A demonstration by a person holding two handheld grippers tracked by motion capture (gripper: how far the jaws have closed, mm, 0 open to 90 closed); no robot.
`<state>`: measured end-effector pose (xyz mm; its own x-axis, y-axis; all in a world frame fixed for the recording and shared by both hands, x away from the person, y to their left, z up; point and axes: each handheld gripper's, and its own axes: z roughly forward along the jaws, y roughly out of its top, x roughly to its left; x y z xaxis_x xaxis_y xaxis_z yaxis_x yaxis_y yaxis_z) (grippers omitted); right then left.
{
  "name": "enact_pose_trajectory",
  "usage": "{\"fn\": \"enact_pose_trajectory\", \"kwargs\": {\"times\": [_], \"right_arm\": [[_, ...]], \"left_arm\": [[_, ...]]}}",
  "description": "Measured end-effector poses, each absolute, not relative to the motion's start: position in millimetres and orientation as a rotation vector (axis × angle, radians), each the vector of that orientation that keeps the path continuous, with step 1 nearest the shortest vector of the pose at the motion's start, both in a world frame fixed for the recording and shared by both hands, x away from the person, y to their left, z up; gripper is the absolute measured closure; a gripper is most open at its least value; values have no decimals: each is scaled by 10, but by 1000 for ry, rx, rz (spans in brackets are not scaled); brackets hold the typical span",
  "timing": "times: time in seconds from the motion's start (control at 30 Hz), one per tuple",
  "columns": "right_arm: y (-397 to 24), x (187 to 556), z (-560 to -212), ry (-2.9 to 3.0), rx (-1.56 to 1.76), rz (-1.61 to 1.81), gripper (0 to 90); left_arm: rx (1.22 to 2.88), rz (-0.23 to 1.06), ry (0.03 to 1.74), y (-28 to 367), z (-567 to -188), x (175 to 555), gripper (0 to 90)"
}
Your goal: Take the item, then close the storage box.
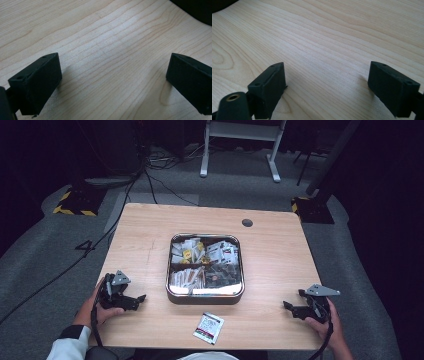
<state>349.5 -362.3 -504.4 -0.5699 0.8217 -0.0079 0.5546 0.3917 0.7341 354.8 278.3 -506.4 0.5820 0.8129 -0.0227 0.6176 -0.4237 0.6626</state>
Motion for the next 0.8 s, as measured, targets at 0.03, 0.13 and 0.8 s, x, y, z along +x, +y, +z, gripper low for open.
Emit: {"fn": "enact_pose_trajectory", "kwargs": {"times": [0.03, 0.13, 0.8], "right_arm": [[-3623, 3495, -5044, 2285, 1191, 994, 152], [-3623, 3495, -5044, 2285, 1191, 993, 152], [-3622, 3492, -5045, 2276, 1202, 991, 152]], "left_arm": [[2183, 402, 1130, 2784, -5063, 3549, 4], [2181, 400, 1134, 2783, -5064, 3548, 4], [2164, 412, 1167, 2743, -5065, 3577, 1]]}}
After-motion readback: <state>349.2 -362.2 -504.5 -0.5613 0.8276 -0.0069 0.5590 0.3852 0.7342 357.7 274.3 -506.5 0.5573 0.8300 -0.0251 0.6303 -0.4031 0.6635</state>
